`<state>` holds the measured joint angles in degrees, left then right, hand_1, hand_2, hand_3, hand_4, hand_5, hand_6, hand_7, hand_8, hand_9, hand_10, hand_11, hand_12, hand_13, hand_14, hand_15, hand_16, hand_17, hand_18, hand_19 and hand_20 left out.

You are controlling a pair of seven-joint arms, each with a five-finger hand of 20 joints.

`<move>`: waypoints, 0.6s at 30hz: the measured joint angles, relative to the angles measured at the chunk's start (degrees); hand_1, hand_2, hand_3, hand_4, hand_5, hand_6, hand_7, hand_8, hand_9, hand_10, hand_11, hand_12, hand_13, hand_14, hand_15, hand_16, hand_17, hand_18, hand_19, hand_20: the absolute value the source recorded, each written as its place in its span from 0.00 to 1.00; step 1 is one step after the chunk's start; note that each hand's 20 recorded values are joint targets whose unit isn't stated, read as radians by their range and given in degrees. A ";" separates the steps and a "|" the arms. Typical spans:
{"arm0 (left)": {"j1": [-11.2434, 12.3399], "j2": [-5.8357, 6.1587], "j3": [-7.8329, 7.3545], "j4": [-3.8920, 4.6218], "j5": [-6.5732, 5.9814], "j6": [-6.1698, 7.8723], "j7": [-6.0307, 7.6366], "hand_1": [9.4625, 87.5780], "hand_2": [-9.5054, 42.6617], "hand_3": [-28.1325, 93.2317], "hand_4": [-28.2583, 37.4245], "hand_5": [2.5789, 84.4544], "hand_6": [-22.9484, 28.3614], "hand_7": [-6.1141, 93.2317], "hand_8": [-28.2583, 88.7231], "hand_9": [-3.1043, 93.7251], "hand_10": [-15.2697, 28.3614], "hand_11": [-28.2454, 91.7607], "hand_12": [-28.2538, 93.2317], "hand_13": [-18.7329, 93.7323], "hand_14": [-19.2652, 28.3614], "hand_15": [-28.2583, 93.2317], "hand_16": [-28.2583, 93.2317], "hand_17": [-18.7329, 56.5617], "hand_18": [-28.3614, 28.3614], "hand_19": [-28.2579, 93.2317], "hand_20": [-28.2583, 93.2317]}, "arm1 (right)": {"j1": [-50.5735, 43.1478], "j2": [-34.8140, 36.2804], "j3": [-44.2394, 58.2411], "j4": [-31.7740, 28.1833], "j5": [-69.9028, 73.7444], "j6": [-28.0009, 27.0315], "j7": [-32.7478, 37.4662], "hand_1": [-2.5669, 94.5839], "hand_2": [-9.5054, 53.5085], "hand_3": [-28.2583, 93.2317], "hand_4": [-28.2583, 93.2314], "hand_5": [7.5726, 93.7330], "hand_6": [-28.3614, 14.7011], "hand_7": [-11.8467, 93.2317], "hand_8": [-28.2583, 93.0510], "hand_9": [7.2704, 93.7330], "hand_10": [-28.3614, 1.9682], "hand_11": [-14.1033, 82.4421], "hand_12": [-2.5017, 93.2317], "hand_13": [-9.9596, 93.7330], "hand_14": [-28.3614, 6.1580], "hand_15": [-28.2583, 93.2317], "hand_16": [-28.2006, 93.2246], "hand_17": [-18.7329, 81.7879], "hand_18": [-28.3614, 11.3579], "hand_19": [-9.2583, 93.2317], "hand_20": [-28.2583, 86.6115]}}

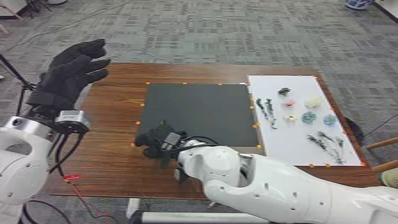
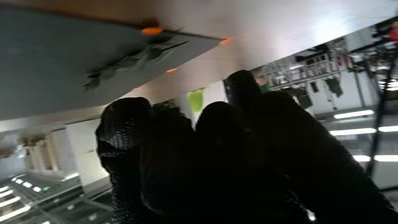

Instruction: Arrange flowers

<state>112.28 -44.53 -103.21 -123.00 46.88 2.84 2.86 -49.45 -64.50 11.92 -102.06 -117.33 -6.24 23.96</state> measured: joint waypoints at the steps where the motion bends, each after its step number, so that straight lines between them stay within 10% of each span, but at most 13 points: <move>1: -0.13 0.01 0.12 0.01 0.00 0.00 -0.01 0.23 0.03 0.80 0.00 0.26 0.49 0.36 0.12 0.20 0.59 0.50 0.34 0.25 0.69 0.63 0.17 0.13 0.84 0.56 0.33 | 0.36 -0.34 -0.01 0.50 0.07 -0.14 0.37 0.18 0.69 1.00 0.21 0.39 0.70 0.27 0.12 0.89 0.62 0.92 0.46 0.86 0.49 0.97 0.55 0.57 0.13 0.97 0.60; 18: -0.02 0.01 -0.06 -0.08 -0.01 0.02 0.05 0.23 0.03 0.79 0.00 0.26 0.49 0.36 0.13 0.20 0.59 0.50 0.34 0.25 0.69 0.63 0.17 0.13 0.84 0.57 0.33 | 4.46 -2.56 -4.02 5.15 -0.15 -3.52 3.38 0.17 0.70 1.00 0.20 0.42 0.70 0.27 0.12 0.89 0.62 0.92 0.45 0.86 0.49 0.97 0.54 0.58 0.13 0.97 0.60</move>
<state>112.25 -44.52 -103.27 -123.08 46.88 2.86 2.92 -44.99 -67.07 7.90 -96.91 -117.48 -9.76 27.34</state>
